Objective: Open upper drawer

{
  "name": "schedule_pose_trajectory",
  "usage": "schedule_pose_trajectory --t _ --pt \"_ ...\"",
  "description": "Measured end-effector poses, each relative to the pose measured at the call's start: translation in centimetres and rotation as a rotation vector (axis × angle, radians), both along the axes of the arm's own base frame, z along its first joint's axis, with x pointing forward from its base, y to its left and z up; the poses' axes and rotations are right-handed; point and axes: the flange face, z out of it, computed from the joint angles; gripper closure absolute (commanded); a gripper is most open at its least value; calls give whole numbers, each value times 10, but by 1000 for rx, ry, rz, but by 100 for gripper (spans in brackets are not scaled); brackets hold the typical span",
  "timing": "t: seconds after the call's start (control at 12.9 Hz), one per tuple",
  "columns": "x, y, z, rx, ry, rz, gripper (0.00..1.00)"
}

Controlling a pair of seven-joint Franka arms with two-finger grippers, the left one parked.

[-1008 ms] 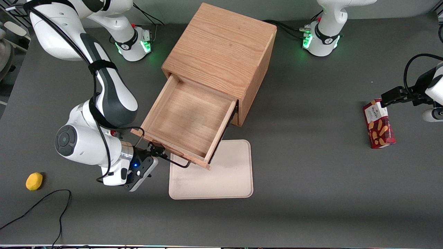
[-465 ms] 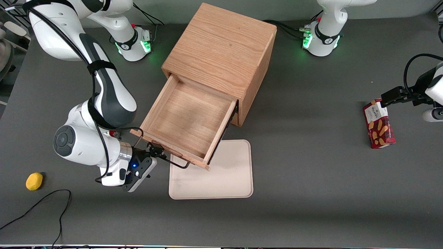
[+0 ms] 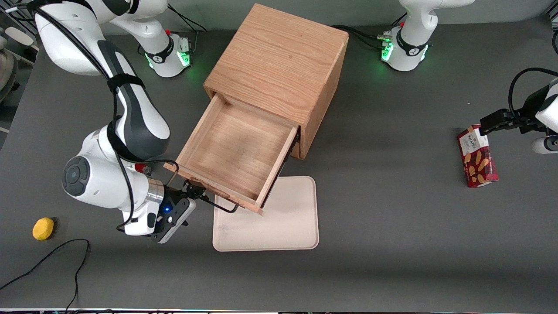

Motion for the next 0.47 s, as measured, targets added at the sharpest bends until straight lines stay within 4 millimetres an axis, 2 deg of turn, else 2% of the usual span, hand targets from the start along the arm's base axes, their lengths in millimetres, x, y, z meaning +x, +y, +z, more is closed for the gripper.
schedule_pose_trajectory --t 0.47 --pt "4 -4 24 6 -17 0 0"
